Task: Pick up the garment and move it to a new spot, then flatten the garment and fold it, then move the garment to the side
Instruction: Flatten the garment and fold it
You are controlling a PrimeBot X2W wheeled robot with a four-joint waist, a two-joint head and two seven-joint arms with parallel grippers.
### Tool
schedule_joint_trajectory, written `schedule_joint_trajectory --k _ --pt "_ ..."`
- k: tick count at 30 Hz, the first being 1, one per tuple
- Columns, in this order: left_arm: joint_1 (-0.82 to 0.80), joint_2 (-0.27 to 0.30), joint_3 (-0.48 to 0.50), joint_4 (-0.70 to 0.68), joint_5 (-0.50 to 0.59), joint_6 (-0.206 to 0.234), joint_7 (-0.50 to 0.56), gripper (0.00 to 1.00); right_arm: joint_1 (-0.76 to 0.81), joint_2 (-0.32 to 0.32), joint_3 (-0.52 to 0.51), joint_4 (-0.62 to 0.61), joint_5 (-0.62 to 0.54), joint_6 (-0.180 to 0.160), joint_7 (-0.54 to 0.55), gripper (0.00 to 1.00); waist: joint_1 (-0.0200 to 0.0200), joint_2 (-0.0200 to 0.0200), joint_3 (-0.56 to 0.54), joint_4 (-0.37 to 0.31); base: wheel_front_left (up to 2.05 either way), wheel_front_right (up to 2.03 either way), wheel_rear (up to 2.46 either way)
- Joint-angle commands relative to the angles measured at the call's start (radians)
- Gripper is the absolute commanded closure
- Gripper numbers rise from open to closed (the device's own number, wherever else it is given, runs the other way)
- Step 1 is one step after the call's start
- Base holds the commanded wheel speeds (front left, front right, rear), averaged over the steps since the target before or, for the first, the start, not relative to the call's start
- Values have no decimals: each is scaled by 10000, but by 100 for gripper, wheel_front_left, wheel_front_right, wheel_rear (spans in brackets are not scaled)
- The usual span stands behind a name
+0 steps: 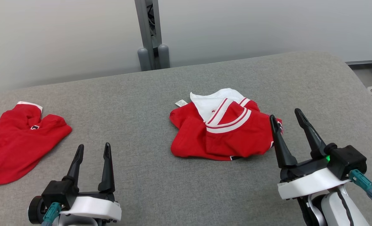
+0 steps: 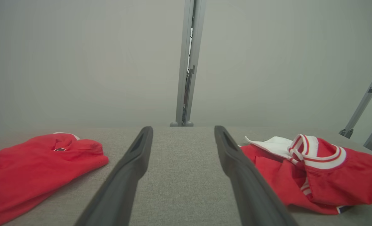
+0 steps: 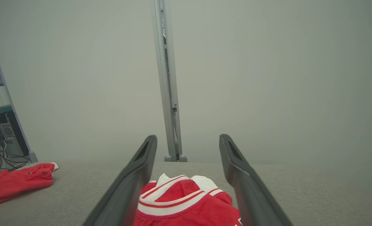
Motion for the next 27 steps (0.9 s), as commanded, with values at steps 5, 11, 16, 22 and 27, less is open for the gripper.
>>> schedule_joint_trajectory --k 5,11,16,22,27 --pt "-347 -105 110 106 183 -242 -32 0 -196 -319 554 581 157 12 -48 0 0 0 93 449 0 0 0" --pt "-555 -166 -137 427 164 -394 -34 0 -1223 -1043 1820 2176 158 8 -24 0 0 0 491 1070 0 0 0" --pt "-843 -171 -449 544 -199 -305 -33 0 -2205 -1487 2532 3537 335 8 394 0 0 0 886 1655 0 0 0" --pt "-1154 -173 -900 646 -448 -230 -34 0 -3125 -1868 3349 4699 439 8 717 0 0 0 1167 2158 0 0 0" --pt "-1201 -172 -1059 676 -556 -135 -33 0 -3517 -2019 3765 5262 524 8 828 0 0 0 1253 2318 0 0 0"
